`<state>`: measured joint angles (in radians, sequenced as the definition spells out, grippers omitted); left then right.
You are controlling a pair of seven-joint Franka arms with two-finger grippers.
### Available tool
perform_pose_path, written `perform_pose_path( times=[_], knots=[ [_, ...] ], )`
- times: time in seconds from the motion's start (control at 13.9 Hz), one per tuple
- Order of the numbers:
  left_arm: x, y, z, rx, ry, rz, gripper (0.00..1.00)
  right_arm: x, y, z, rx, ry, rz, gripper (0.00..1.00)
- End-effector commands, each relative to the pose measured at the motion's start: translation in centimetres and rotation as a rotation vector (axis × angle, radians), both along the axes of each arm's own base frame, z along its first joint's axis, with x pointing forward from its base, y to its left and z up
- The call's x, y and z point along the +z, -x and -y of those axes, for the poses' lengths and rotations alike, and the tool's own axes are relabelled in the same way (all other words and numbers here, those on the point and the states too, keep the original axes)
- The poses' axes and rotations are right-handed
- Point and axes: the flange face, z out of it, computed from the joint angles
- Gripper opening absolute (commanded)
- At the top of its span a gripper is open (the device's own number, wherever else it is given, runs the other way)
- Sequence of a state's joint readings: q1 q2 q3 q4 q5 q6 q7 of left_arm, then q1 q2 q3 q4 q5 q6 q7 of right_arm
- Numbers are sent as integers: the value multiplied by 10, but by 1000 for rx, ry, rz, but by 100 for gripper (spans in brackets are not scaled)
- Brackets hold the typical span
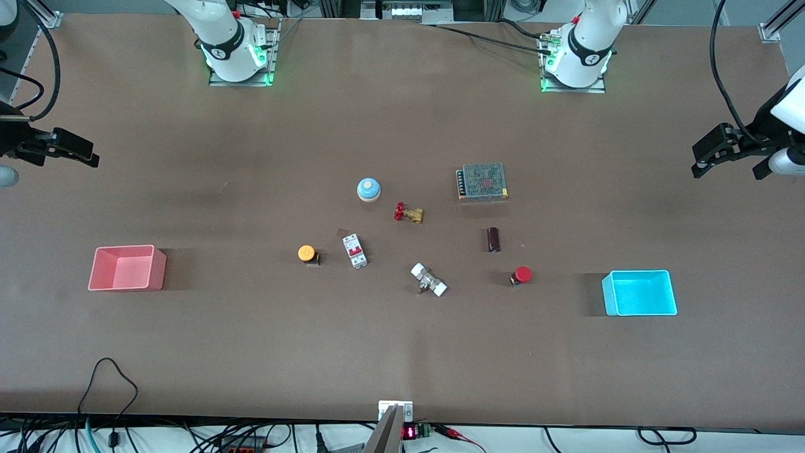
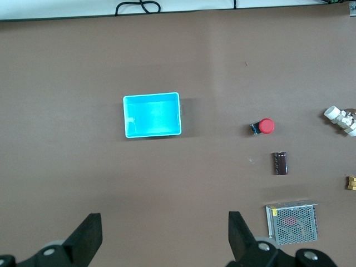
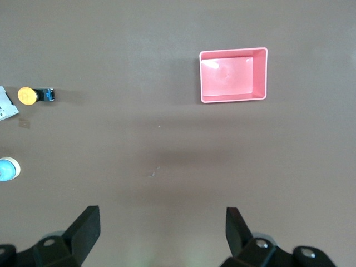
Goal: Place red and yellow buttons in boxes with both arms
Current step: 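Grasp the yellow button with the right gripper while the left gripper reaches the red button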
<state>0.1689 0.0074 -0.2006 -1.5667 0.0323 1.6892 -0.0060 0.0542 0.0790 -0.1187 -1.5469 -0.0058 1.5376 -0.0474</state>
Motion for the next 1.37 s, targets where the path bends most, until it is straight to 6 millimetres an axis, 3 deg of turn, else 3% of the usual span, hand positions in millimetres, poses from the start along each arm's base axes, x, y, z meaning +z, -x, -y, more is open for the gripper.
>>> perform_pose_path(
  times=[0.0,0.22,0.29,0.5,0.65,0.86,1.08,1.29],
  knots=[
    [-1,-1,1,5,10,-9,100,8,13,0,-4,5,2,100],
    [-14,-9,0,3,14,-29,100,1,12,-4,7,6,-4,100],
    [-25,-15,4,-3,18,-39,100,-6,9,-17,28,7,-10,100],
    [-68,-34,15,3,32,-108,100,-53,-11,-56,86,-7,-31,100],
    [-99,-45,33,7,38,-157,100,-97,-27,-82,86,-18,-20,100],
    [-140,-69,63,71,59,-131,100,-160,-53,-143,99,-39,-4,100],
    [-183,-88,91,133,82,-117,100,-204,-69,-183,126,-31,43,100],
    [-236,-100,133,185,98,-106,100,-239,-71,-233,172,-26,69,100]
  ],
)
